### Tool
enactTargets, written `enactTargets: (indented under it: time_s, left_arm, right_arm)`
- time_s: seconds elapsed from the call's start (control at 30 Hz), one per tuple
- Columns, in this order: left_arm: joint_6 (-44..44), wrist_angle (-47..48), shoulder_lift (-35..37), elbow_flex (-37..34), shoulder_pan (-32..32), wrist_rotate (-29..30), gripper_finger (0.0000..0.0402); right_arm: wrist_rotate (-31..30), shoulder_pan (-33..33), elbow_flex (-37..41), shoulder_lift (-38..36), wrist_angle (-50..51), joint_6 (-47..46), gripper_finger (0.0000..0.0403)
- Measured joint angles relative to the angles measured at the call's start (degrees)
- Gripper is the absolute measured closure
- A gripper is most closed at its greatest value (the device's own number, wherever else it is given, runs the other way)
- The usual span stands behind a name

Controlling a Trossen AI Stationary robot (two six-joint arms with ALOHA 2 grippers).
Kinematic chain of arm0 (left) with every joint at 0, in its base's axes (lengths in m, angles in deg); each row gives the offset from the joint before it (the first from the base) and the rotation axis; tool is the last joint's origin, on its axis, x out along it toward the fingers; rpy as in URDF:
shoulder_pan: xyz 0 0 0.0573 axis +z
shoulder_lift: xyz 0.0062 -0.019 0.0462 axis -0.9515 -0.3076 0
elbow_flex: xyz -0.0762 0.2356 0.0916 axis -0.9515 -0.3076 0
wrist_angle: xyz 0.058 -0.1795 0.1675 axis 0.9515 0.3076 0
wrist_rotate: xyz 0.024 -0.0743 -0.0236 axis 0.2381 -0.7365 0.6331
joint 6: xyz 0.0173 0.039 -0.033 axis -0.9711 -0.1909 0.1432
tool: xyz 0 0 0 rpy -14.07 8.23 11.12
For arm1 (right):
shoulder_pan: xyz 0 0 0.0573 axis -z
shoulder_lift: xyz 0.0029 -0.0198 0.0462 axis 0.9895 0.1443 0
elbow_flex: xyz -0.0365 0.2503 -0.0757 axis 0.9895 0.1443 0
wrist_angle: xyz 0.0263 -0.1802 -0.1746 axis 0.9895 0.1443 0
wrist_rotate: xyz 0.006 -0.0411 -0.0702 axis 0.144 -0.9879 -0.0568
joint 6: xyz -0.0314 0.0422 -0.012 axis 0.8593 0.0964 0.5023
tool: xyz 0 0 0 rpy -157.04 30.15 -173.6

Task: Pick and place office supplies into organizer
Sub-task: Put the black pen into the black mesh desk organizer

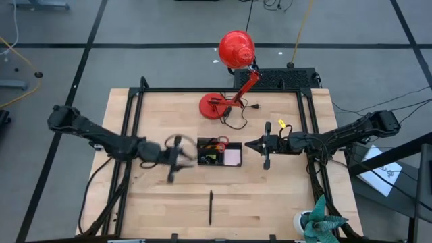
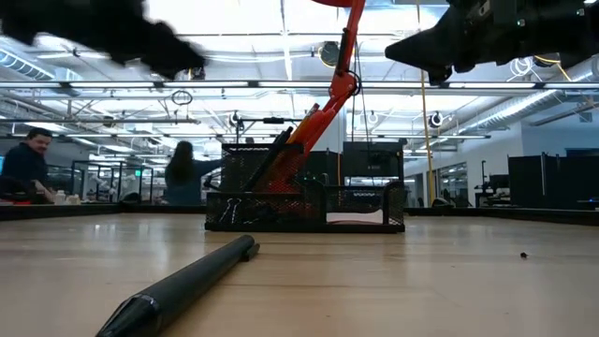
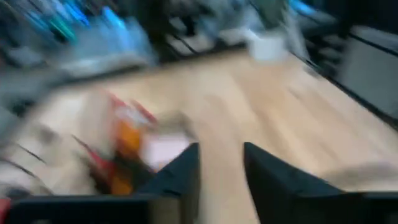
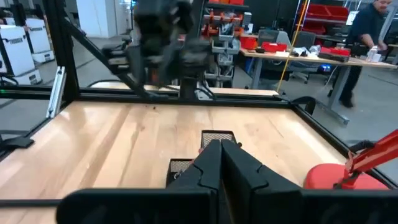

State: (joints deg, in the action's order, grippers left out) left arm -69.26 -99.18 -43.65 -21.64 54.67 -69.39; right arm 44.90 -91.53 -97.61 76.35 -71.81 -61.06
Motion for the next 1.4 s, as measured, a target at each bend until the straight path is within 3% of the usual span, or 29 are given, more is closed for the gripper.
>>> enactTargets:
  time_s: [0.07, 0.17, 0.33, 0.5, 0.77, 0.9, 1.1, 1.2, 1.4]
  left_arm:
    - [4.30, 2.60, 0.29, -1.29, -5.44, 0.93, 0.0320]
    - [5.12, -1.76, -0.29, -4.32, -13.09, 4.26, 0.0385]
    - [4.46, -18.93, -4.64, -11.45, -21.55, 19.17, 0.0393]
    - [-1.08, -27.15, -6.30, -16.64, -20.30, 18.81, 0.0393]
    - [4.66, -27.43, -5.55, -18.59, -13.01, 15.74, 0.0395]
    - [4.58, -27.34, -5.55, -18.59, -11.57, 15.57, 0.0389]
    - [11.58, -27.41, -5.55, -18.57, -10.13, 25.27, 0.0398]
    - [12.79, -27.16, -5.53, -18.57, -9.48, 26.04, 0.0388]
    - [15.72, -26.98, -5.51, -18.57, -8.31, 26.12, 0.0389]
  right_arm:
    - [0.14, -0.02, -0.01, -0.02, 0.74, -0.14, 0.0399]
    - [2.23, 0.00, -0.02, 0.00, 3.52, -2.06, 0.0399]
    - [12.15, -1.00, -0.02, 1.35, 6.42, -4.87, 0.0402]
    - [12.25, -5.50, 0.00, 6.52, 5.60, -6.22, 0.0402]
    - [11.83, -15.19, -0.60, 23.23, -10.81, -18.94, 0.0401]
    - [6.97, -19.26, -4.89, 31.33, -17.07, -21.20, 0.0399]
    - [1.15, -20.83, -16.04, 37.98, -13.81, -24.01, 0.0391]
    - [-0.75, -21.66, -21.90, 41.19, -10.66, -24.11, 0.0376]
    - [-13.37, -22.09, -30.06, 45.84, -6.89, -32.45, 0.0326]
